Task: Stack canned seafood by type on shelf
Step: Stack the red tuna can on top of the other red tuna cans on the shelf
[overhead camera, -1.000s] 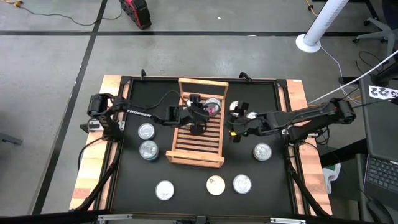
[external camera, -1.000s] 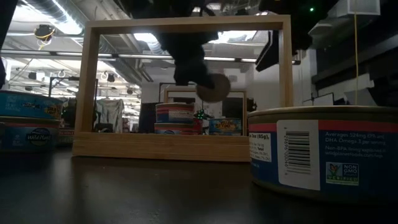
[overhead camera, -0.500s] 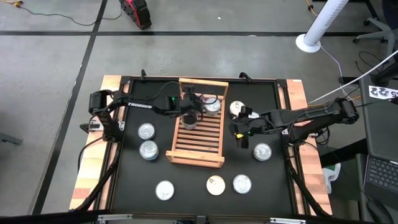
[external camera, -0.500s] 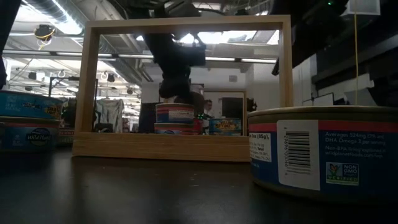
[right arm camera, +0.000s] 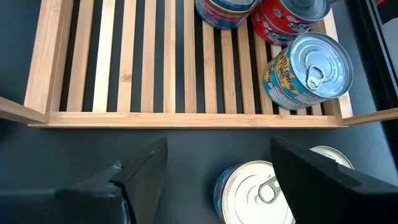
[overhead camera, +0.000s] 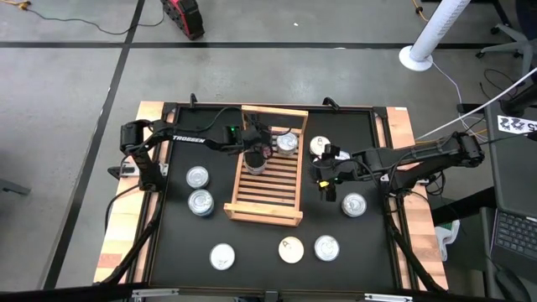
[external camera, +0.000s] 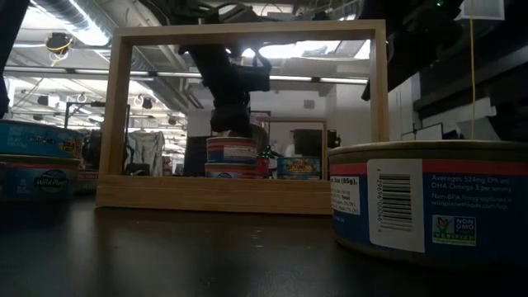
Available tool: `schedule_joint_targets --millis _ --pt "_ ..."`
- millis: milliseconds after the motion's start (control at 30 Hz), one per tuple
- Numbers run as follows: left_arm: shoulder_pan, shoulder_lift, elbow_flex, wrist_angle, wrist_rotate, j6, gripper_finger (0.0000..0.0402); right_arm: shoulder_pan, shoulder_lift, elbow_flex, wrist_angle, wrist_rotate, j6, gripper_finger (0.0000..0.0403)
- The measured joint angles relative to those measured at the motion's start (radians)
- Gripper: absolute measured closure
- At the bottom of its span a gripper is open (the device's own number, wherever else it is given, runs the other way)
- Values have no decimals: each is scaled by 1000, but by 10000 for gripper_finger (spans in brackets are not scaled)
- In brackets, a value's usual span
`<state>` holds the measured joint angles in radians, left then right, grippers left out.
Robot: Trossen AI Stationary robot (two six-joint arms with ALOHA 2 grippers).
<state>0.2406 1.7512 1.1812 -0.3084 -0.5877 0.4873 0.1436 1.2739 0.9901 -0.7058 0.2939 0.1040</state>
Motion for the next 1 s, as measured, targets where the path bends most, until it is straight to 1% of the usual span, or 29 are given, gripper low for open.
schedule_joint_targets --millis 200,500,667,733,833,1000 --pt "12 0 0 -3 23 0 262 0 0 0 0 0 -1 123" --pt "11 0 0 -8 29 0 229 0 0 0 0 0 -1 123" --pt "10 0 0 -60 31 0 207 0 0 0 0 0 -1 123" --pt "7 0 0 -77 49 2 199 0 0 0 0 0 -1 123" --pt "-3 0 0 -85 78 37 189 0 0 0 0 0 -1 123" --pt "-19 0 0 -85 83 103 180 0 0 -1 -1 0 -1 123"
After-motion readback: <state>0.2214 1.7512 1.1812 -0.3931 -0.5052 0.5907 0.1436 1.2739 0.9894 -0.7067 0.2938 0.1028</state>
